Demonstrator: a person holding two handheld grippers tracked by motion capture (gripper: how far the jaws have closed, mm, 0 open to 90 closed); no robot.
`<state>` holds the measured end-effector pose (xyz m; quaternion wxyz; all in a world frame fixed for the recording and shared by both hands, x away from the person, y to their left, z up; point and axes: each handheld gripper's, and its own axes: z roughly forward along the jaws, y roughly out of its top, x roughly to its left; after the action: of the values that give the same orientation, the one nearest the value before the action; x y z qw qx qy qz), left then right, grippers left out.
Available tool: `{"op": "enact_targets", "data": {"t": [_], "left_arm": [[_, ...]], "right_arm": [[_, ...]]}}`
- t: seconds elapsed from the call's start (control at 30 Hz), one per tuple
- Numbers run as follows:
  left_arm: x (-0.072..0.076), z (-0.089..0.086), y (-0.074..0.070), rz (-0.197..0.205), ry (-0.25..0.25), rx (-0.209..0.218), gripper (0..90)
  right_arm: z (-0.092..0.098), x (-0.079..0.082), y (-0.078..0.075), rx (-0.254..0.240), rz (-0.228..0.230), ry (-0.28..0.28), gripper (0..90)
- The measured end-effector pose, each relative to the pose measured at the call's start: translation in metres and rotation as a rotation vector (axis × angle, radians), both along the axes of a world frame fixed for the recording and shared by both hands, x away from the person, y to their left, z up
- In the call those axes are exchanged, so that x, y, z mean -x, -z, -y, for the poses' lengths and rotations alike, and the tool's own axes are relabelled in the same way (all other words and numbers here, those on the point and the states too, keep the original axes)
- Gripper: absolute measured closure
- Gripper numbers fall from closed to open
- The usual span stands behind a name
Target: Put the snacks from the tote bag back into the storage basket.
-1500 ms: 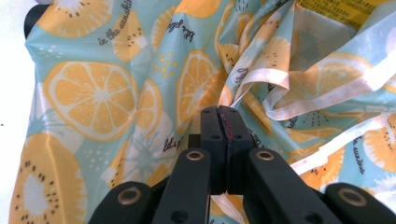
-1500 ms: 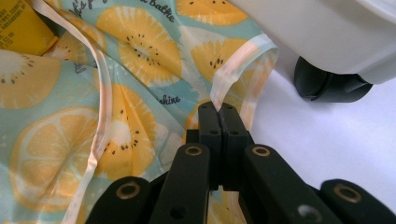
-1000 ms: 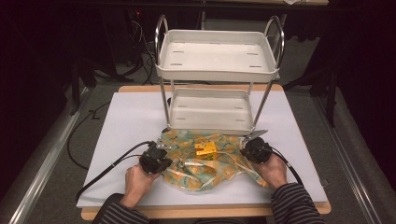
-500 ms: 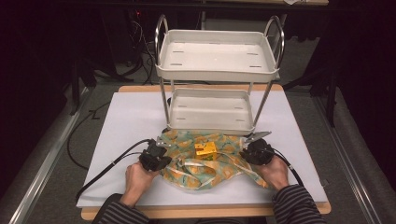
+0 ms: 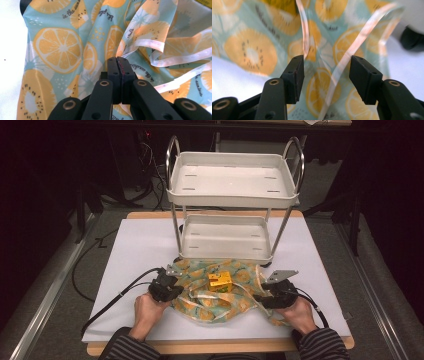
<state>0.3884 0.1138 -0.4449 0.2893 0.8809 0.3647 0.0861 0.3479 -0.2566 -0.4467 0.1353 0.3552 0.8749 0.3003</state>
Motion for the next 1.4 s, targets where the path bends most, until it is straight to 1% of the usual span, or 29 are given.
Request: {"op": "enact_targets", "data": {"t": [0.07,0.1,0.17,0.2,0.23,0.33,0.37,0.4,0.47,0.5,0.53,0.57,0.6,0.63,0.67,0.7,0.77,0.83,0.9,0.97,1.0,1.1,1.2,1.33,1.4], "left_arm": [[-0.001,-0.001,-0.001,0.009,-0.006,0.001,89.6],[-0.001,-0.001,-0.001,0.009,-0.006,0.003,89.6],[-0.002,-0.002,-0.002,0.013,-0.010,-0.001,89.6],[-0.002,-0.003,-0.002,0.010,-0.008,-0.001,89.6],[-0.002,-0.003,-0.001,0.010,-0.008,-0.011,89.7],[-0.003,-0.003,0.001,0.005,-0.005,-0.054,89.8],[-0.003,-0.003,0.002,-0.007,-0.001,-0.057,89.9],[-0.003,-0.002,0.003,-0.013,0.002,-0.063,89.8],[-0.003,0.000,0.005,-0.025,0.005,-0.074,89.8],[-0.003,0.000,0.005,-0.029,0.007,-0.076,89.8],[-0.003,0.000,0.006,-0.027,0.001,-0.083,89.7],[-0.003,0.000,0.006,-0.028,0.001,-0.084,89.7],[-0.003,0.000,0.007,-0.030,0.003,-0.078,89.6],[-0.003,0.001,0.007,-0.032,0.003,-0.075,89.5],[-0.004,0.001,0.007,-0.038,0.005,-0.069,89.5],[-0.004,0.001,0.007,-0.041,0.006,-0.066,89.5],[-0.004,0.001,0.007,-0.043,0.005,-0.060,89.4],[-0.004,0.002,0.007,-0.042,0.003,-0.054,89.4],[-0.003,0.002,0.007,-0.041,0.002,-0.051,89.3],[-0.002,0.002,0.006,-0.036,0.002,-0.046,89.2],[-0.002,0.002,0.006,-0.036,0.001,-0.042,89.1],[-0.003,0.003,0.006,-0.039,-0.003,-0.031,88.9],[-0.003,0.003,0.006,-0.039,-0.003,-0.027,88.8],[-0.002,0.003,0.006,-0.038,-0.006,-0.021,88.6],[-0.002,0.003,0.005,-0.035,-0.007,-0.021,88.4]], "right_arm": [[-0.001,0.000,0.005,0.031,-0.029,-0.026,57.0],[-0.001,0.000,0.007,0.057,-0.050,-0.046,62.8],[-0.002,0.000,0.010,0.095,-0.075,-0.063,76.3],[-0.002,0.000,0.010,0.085,-0.078,-0.066,84.9],[0.000,0.000,0.010,0.108,-0.075,-0.069,89.7],[0.001,0.001,0.009,0.111,-0.080,-0.066,90.0],[0.003,0.001,0.009,0.119,-0.078,-0.066,90.0],[0.005,0.002,0.009,0.114,-0.077,-0.063,90.0],[0.007,0.002,0.009,0.121,-0.069,-0.058,90.0],[0.009,0.003,0.009,0.115,-0.073,-0.048,86.7],[0.008,0.004,0.009,0.123,-0.065,-0.035,76.4],[0.008,0.004,0.009,0.123,-0.065,-0.035,76.4],[0.011,0.005,0.004,0.062,-0.045,-0.015,63.5],[0.011,0.005,0.000,0.034,-0.028,-0.012,59.8],[0.011,0.005,0.000,0.034,-0.028,-0.012,59.8],[0.012,0.007,-0.007,-0.017,0.005,-0.005,55.5],[0.011,0.006,-0.015,-0.090,0.043,0.005,48.9],[0.004,0.004,-0.018,-0.126,0.062,-0.003,44.1],[-0.004,0.002,-0.017,-0.135,0.056,-0.012,40.7],[-0.011,0.001,-0.016,-0.140,0.061,-0.026,39.9],[-0.013,0.000,-0.017,-0.150,0.063,-0.033,38.9],[-0.019,0.000,-0.019,-0.171,0.093,-0.043,37.3],[-0.028,0.000,-0.021,-0.197,0.105,-0.068,36.4],[-0.037,-0.002,-0.020,-0.198,0.098,-0.091,33.2],[-0.042,-0.005,-0.016,-0.181,0.081,-0.100,31.6]]}}
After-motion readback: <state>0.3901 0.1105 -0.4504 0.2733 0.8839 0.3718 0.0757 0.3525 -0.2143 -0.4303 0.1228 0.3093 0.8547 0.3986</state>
